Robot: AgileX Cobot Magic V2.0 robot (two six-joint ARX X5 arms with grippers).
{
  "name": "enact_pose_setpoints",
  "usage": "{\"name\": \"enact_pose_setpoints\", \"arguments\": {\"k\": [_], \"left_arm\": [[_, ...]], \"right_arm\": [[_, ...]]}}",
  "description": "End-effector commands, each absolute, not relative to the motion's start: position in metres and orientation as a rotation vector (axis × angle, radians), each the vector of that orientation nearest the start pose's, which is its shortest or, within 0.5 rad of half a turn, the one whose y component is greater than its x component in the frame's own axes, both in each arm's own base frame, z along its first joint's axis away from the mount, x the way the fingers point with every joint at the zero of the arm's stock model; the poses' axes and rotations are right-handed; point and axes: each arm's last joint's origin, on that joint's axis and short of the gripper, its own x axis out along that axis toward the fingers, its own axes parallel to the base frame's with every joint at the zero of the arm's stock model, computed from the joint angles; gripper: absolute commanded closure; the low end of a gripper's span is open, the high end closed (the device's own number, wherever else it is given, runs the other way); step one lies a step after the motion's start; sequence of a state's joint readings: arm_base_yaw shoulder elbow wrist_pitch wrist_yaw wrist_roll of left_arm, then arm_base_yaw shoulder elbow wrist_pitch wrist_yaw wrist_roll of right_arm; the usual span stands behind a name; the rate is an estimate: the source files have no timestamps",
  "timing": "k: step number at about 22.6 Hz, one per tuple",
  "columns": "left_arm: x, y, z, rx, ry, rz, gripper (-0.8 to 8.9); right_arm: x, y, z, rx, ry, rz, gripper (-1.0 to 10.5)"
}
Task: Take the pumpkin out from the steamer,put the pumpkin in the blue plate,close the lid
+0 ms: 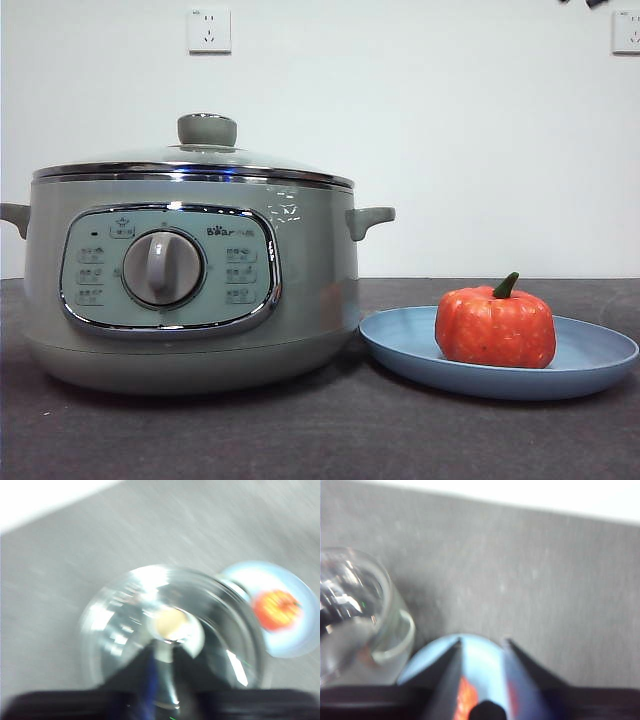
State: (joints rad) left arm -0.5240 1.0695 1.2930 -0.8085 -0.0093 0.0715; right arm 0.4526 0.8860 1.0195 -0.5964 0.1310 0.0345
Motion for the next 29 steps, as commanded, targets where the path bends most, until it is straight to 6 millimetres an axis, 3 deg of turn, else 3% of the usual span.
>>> {"name": "enact_pose_setpoints", "arguments": {"k": [1, 7, 9, 18, 29], "left_arm": [[0.159, -0.091, 0.388, 0.229, 0.486, -0.488, 8.22], [0.113, -0.061, 0.329, 0.191, 0.332, -0.405, 8.22], [0.101, -0.055, 0.317, 0.18, 0.315, -0.403, 8.22], [0.089, -0.047, 0.304, 0.204, 0.464, -0.402, 8.17], [0.087, -0.047, 0.303, 0.212, 0.477, -0.409, 8.17]], "right_arm": [[0.148, 0.071, 0.346, -0.096, 0.379, 0.33, 9.6], [0.118, 0.06, 0.291, 0.005, 0.167, 0.364, 9.6], [0.114, 0.058, 0.279, 0.047, 0.17, 0.357, 9.6], [0.114, 0.058, 0.275, 0.074, 0.223, 0.35, 9.6], [0.114, 0.057, 0.274, 0.072, 0.227, 0.344, 9.6]]}}
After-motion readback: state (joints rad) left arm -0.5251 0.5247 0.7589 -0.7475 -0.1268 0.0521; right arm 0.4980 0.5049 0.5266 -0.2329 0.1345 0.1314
